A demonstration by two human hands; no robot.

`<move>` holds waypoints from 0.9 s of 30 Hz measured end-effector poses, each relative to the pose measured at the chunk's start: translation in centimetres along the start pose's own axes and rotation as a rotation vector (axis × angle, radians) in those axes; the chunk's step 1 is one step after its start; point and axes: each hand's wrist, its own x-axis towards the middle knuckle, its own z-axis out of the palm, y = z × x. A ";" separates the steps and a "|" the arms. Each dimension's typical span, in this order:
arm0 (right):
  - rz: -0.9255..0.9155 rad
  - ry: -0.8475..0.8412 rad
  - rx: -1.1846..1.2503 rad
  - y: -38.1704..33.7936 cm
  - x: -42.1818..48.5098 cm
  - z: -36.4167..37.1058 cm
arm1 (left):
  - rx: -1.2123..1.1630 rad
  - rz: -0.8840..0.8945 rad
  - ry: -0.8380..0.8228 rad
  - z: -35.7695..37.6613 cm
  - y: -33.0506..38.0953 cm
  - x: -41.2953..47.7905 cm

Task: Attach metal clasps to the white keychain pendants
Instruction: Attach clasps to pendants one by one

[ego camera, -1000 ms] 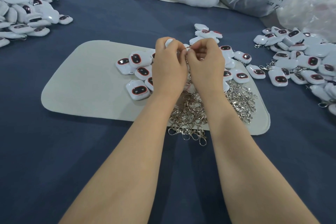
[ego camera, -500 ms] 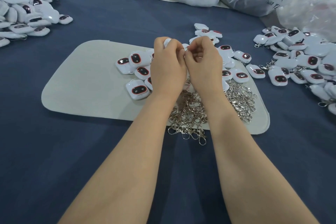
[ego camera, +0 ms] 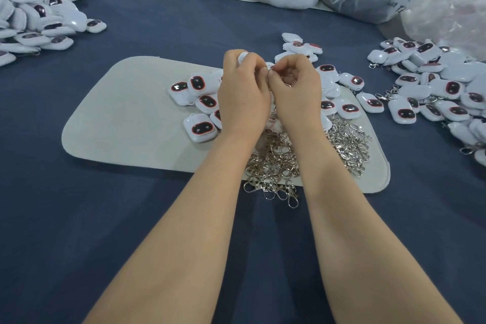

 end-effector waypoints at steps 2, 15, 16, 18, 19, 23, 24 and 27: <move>-0.006 0.003 0.004 0.0 0.0 0.0 | -0.003 -0.002 0.003 0.0 0.0 0.0; 0.100 0.011 0.129 -0.4 0.1 0.0 | -0.055 0.009 0.025 0.0 0.2 0.0; 0.089 0.008 0.112 -0.3 0.1 0.0 | -0.059 0.004 0.027 0.0 0.2 0.0; 0.066 0.000 0.084 -0.2 0.1 0.0 | -0.069 -0.005 0.029 0.1 0.1 0.1; 0.054 -0.004 0.077 -0.2 0.1 0.0 | -0.072 -0.007 0.029 0.1 0.2 0.1; -0.031 -0.010 0.000 -0.2 -0.1 -0.2 | -0.094 -0.023 0.013 0.1 0.2 0.3; -0.056 -0.009 -0.030 -0.2 -0.1 -0.3 | -0.100 -0.029 0.007 0.0 0.1 0.4; -0.123 -0.004 -0.100 -0.2 -0.3 -0.4 | -0.115 -0.038 -0.016 -0.1 -0.1 0.5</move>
